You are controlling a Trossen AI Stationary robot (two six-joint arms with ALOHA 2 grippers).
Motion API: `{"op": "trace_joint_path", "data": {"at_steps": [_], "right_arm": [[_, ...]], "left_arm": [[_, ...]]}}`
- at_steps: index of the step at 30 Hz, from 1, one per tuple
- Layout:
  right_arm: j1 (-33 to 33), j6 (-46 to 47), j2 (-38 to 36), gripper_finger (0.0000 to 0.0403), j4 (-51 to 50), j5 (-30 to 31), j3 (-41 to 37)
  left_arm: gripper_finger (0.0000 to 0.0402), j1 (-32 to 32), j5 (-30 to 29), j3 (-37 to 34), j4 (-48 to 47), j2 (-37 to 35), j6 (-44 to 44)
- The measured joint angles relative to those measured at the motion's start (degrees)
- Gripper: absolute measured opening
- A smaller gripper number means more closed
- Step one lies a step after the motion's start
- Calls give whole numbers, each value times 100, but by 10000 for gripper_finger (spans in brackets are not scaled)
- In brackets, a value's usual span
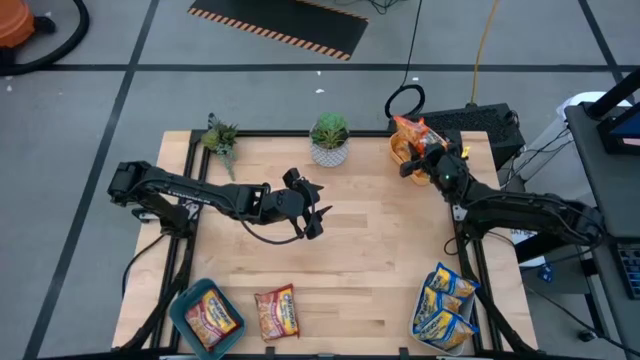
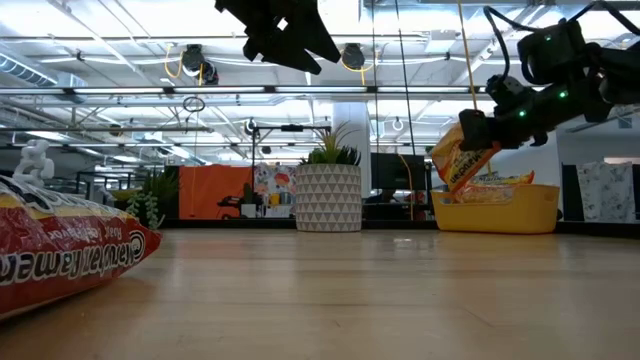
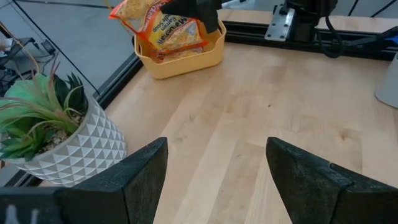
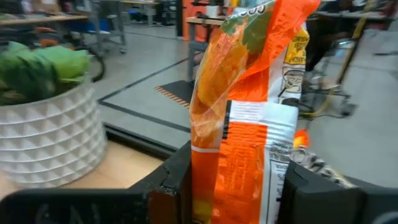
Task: Sort Maruchan noodles
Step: Put the orange noodle pack into the yellow bin
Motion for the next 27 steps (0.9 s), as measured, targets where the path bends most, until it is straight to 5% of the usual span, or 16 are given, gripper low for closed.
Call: {"op": "trace_joint_path", "data": {"at_steps": [27], "right_arm": [[-912, 199, 0, 133, -561, -1467, 1]], "left_arm": [[278, 0, 0, 0, -2, 0, 2]]}}
